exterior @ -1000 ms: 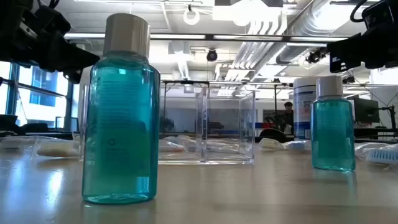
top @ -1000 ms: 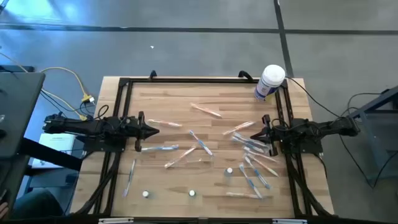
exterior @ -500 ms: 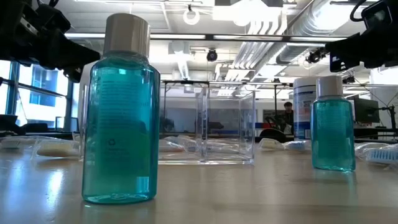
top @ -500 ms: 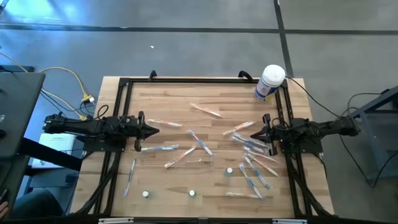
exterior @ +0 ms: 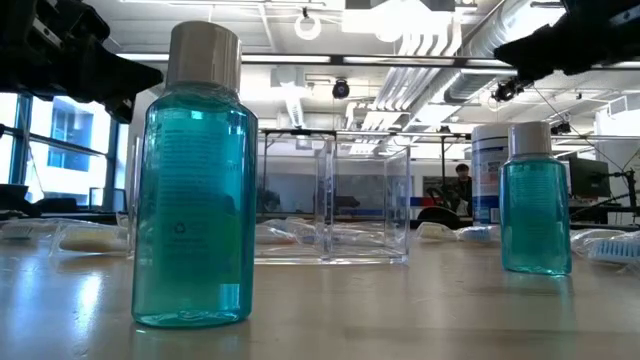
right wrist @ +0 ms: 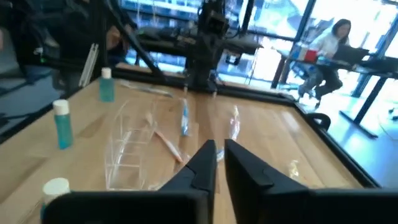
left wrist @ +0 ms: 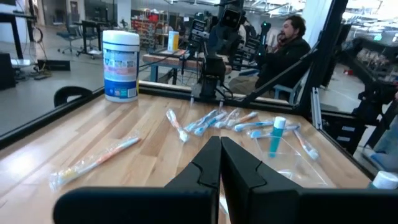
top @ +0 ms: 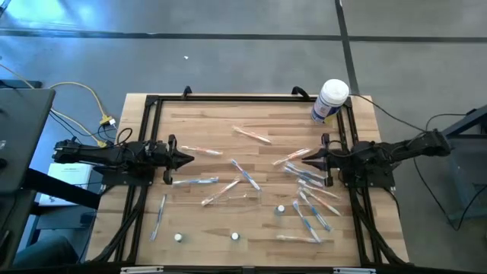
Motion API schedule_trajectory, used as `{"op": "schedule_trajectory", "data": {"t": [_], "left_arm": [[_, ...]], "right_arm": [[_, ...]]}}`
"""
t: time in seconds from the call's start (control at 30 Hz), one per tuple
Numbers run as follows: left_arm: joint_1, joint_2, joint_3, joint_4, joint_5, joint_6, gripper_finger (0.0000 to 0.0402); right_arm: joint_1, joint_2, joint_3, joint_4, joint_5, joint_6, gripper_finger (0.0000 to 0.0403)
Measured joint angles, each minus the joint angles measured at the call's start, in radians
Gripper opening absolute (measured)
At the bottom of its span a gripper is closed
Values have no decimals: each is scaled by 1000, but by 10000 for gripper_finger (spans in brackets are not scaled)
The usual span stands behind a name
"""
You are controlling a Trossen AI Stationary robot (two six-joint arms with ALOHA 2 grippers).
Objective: Pick & Place toothbrushing station
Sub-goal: Put the blue mouthwash into the transparent organizer
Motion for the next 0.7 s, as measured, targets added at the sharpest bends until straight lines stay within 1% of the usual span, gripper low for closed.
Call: {"op": "schedule_trajectory", "data": {"t": [0.07, 0.23, 0.4, 0.57, 0.7], "left_arm": [[0, 0, 0, 3, 0, 7, 2], [0, 0, 0, 5, 2, 8, 2], [0, 6, 0, 4, 59, 4, 2], [0, 25, 0, 3, 76, 8, 2], [0, 33, 0, 3, 73, 8, 2]], "right_arm": [[31, 69, 45, 2, 1, 8, 65], [140, 244, 159, 10, -1, 3, 145], [261, 385, 237, 11, 10, -3, 209], [344, 495, 300, -1, 53, 87, 245], [385, 572, 333, -70, 133, 121, 252]]}}
